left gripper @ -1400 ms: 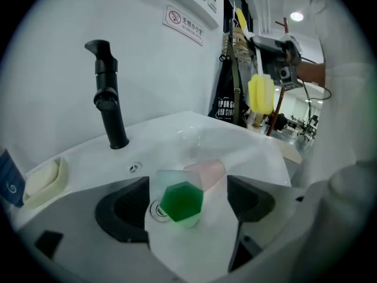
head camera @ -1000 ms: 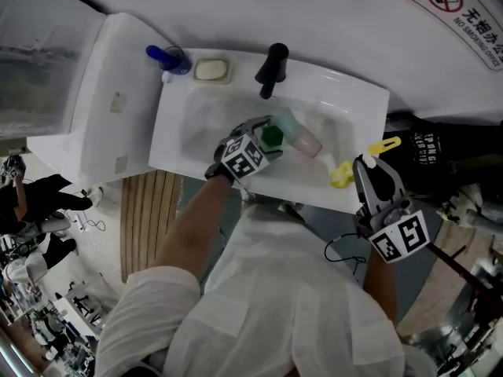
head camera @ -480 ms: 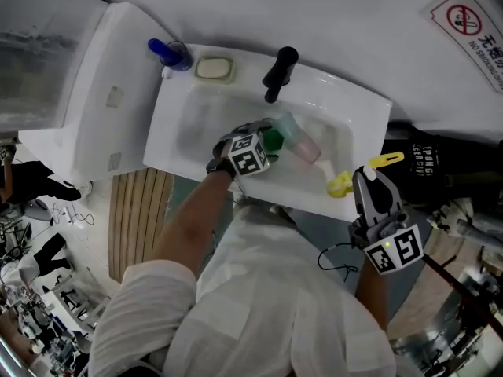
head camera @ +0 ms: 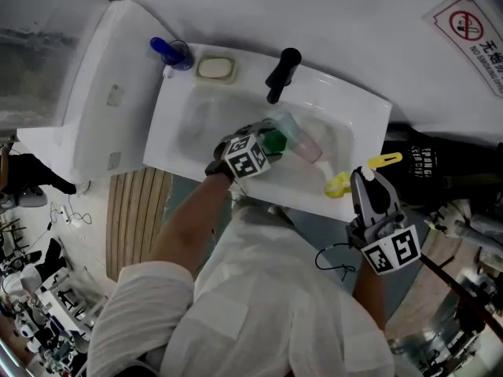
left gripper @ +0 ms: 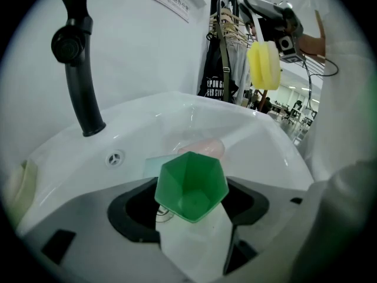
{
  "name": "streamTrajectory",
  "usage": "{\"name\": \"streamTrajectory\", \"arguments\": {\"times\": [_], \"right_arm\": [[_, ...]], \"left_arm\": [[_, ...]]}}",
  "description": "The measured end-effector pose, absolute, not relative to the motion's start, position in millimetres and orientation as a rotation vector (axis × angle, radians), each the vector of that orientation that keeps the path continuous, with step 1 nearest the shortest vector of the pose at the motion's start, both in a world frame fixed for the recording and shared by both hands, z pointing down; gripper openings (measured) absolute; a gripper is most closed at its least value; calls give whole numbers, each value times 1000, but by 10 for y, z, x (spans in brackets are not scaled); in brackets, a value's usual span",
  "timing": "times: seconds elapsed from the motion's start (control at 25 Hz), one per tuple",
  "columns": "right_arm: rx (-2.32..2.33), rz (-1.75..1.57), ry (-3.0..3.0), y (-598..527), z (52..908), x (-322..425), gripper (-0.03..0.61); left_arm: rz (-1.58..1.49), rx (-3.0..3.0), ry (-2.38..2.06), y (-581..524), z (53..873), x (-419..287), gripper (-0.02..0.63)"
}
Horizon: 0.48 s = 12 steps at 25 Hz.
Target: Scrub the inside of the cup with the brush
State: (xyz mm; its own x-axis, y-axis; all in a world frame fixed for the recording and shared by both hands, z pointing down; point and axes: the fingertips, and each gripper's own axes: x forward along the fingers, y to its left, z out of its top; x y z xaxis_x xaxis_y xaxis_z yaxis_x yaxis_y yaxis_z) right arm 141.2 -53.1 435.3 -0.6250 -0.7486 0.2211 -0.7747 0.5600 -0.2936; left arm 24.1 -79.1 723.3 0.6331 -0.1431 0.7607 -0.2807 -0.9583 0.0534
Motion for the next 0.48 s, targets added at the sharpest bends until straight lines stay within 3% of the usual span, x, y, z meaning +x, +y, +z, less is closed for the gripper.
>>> {"name": "streamTrajectory", "arguments": {"times": [0.48], "right_arm": [[1278, 442, -2861, -680, 3833, 1108, 41]], "left_arm": [[1252, 2719, -357, -733, 6204, 357, 304]]}}
